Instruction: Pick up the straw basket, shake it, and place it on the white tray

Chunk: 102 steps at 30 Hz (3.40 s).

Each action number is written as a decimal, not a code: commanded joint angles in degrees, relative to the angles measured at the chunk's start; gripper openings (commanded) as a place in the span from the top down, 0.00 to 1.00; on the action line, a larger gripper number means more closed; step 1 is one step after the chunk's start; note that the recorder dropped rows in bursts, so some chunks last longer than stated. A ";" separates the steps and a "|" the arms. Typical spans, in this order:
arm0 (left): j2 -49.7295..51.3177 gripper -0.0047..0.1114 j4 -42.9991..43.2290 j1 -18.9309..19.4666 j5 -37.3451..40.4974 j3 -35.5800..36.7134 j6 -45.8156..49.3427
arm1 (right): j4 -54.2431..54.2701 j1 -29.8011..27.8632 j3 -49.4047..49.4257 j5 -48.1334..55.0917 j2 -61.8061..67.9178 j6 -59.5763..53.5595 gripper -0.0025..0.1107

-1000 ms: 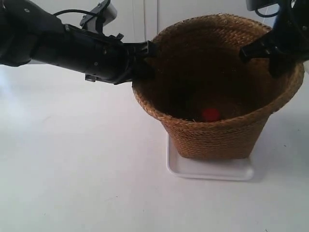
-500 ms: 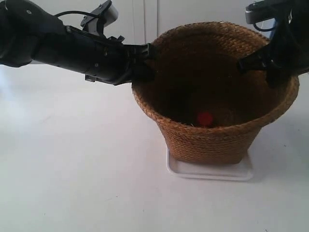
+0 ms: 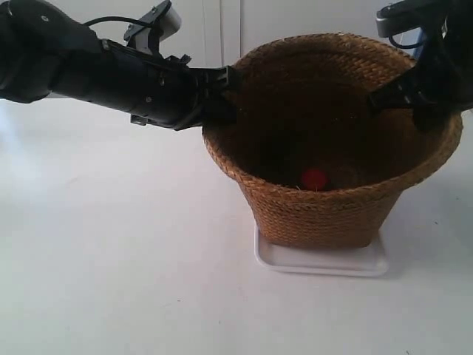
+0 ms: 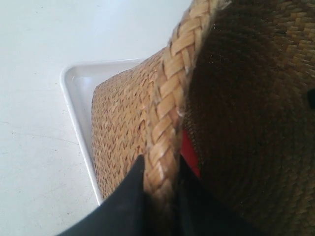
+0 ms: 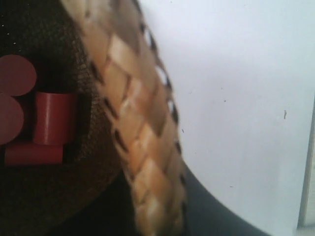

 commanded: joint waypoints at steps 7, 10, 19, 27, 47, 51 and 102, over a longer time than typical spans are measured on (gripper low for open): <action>-0.56 0.69 -0.57 0.06 -1.43 -0.76 2.31 | -6.77 -0.66 0.57 3.13 0.13 -0.69 0.92; -0.56 0.56 -0.57 0.06 -1.20 -0.76 2.31 | -6.77 -0.66 0.57 3.13 0.13 -0.69 0.81; -0.56 0.45 -0.57 0.06 -0.11 -0.76 4.66 | -5.99 -0.66 0.57 0.71 0.13 -0.69 0.61; -0.91 0.45 -0.17 0.06 0.36 -0.76 4.99 | -5.09 -0.66 0.57 -1.60 0.13 -0.79 0.52; -7.01 0.45 1.89 0.06 -2.36 -0.76 7.18 | -4.33 -0.66 0.45 -11.60 -1.39 -0.52 0.42; -8.58 0.45 3.26 0.06 -2.36 -0.76 7.68 | -4.33 -0.66 0.35 -13.68 -4.40 0.39 0.42; -68.09 0.96 35.55 5.76 6.28 40.27 7.80 | 8.18 -0.66 47.43 -5.06 -76.12 -0.68 0.98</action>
